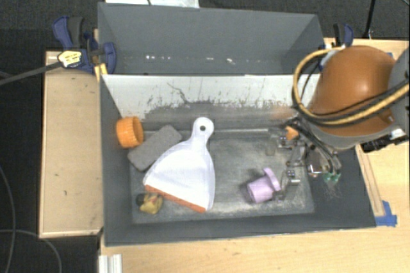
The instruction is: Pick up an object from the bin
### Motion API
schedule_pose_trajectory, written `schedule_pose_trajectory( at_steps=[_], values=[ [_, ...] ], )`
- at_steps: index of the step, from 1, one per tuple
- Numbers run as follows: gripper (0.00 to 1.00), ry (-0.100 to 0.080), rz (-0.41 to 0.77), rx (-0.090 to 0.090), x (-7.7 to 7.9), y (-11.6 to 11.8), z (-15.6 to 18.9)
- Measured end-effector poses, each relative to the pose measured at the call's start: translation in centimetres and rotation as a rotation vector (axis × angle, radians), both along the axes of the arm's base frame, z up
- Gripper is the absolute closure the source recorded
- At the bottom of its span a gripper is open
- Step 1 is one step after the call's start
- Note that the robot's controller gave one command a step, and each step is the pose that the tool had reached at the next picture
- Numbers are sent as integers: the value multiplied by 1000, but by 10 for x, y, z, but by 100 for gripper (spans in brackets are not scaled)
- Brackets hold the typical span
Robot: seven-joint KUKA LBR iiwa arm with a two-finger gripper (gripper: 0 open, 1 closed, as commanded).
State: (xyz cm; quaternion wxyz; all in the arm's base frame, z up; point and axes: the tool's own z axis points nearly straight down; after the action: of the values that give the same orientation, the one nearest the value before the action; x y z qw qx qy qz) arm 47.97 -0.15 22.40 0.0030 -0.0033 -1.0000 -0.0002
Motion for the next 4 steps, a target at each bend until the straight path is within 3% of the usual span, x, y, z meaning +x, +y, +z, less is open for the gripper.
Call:
schedule_pose_trajectory(
  at_steps=[1, 2, 3, 4],
  values=[
    [0, -9, 0, 0, 2, 0, 4],
    [0, -14, 71, 0, 0, -4, -88],
    [0, -7, 123, 0, -3, -9, -99],
    [0, -7, 358, 1, -1, -24, -104]
  ],
)
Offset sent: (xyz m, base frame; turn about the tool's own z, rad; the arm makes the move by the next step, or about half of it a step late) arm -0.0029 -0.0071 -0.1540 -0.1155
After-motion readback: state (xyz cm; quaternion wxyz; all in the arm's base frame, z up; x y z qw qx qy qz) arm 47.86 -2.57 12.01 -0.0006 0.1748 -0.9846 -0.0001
